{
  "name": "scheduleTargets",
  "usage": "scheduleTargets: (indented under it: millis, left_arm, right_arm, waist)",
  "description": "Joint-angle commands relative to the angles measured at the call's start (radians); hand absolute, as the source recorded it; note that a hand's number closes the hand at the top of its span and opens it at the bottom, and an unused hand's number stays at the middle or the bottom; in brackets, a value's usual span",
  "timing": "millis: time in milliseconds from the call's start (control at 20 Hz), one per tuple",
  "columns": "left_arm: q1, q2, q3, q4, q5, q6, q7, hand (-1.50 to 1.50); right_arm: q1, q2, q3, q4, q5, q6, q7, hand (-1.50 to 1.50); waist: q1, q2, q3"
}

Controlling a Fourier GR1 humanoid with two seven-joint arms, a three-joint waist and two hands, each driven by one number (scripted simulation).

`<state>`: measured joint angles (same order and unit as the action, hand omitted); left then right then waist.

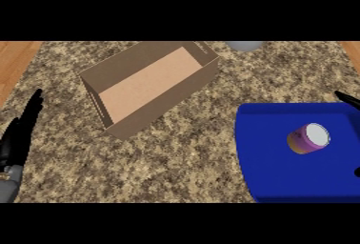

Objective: Pick the can from the tray and place it in the cardboard box

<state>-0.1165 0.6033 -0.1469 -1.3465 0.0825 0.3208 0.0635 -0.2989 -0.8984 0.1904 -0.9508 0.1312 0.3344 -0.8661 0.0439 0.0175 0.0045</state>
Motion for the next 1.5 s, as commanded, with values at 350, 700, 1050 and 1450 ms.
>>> scheduleTargets:
  millis: [350,700,1050,1450]
  left_arm:
    - [-0.025,-0.033,0.010,0.039,-0.033,-0.001,0.001,0.00]
    - [0.034,-0.039,0.054,0.004,-0.053,-0.013,-0.007,0.00]
    - [0.015,-0.086,0.077,0.063,-0.100,-0.022,-0.030,0.00]
    - [0.003,-0.114,0.105,0.054,-0.132,-0.055,-0.003,0.00]
  right_arm:
    - [-0.252,0.034,0.259,0.176,0.373,0.014,-0.036,-1.50]
    - [-0.341,0.119,0.277,0.286,0.480,0.017,0.002,-1.50]
    - [-0.373,0.229,0.269,0.433,0.576,-0.074,-0.030,-1.50]
    - [-0.406,0.203,0.216,0.376,0.584,0.041,-0.071,-1.50]
  waist:
    - [-0.002,-0.007,-0.003]
    - [-0.020,-0.015,-0.004]
    - [-0.029,-0.014,-0.004]
    - [-0.035,-0.016,-0.004]
